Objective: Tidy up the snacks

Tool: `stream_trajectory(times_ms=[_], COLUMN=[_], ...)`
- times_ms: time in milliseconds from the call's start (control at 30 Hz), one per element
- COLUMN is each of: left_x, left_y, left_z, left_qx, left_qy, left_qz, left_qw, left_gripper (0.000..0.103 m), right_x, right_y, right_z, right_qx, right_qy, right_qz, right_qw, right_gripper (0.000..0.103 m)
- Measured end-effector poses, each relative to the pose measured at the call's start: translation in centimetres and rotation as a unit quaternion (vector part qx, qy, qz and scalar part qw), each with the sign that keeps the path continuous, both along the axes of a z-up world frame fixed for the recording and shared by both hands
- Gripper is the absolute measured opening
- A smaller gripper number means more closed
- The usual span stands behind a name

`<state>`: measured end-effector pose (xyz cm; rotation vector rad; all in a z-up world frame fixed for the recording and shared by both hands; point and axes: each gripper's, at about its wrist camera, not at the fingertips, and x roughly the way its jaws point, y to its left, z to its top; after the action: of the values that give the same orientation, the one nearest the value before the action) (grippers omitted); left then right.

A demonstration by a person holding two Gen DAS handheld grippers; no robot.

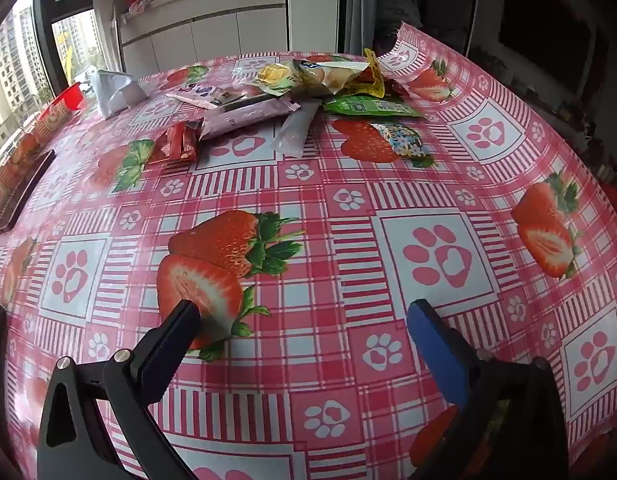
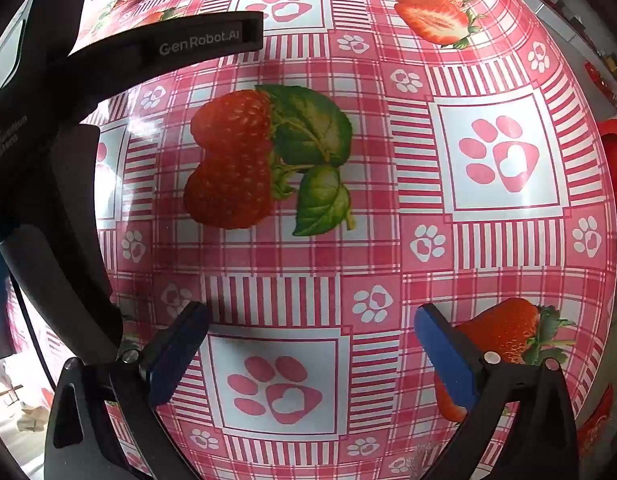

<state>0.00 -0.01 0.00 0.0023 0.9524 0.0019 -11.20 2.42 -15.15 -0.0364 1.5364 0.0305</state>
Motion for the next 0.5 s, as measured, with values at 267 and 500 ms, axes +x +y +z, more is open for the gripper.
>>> stream_trajectory(times_ms=[267,500], left_x=[0.0,0.0], left_y=[0.0,0.0], left_z=[0.0,0.0], left_qx=[-0.001,-0.001], left_qy=[0.0,0.0], left_qz=[0.0,0.0], left_qw=[1.0,1.0], left_gripper=[0.103,0.103], right_x=[0.4,0.8], right_y=[0.3,-0.2], right_z=[0.6,-0.3], right_qx=[-0.001,0.001], right_qy=[0.022,0.032], right_qz=[0.002,0.0], right_qw=[1.0,0.999], right_gripper=[0.103,0.103])
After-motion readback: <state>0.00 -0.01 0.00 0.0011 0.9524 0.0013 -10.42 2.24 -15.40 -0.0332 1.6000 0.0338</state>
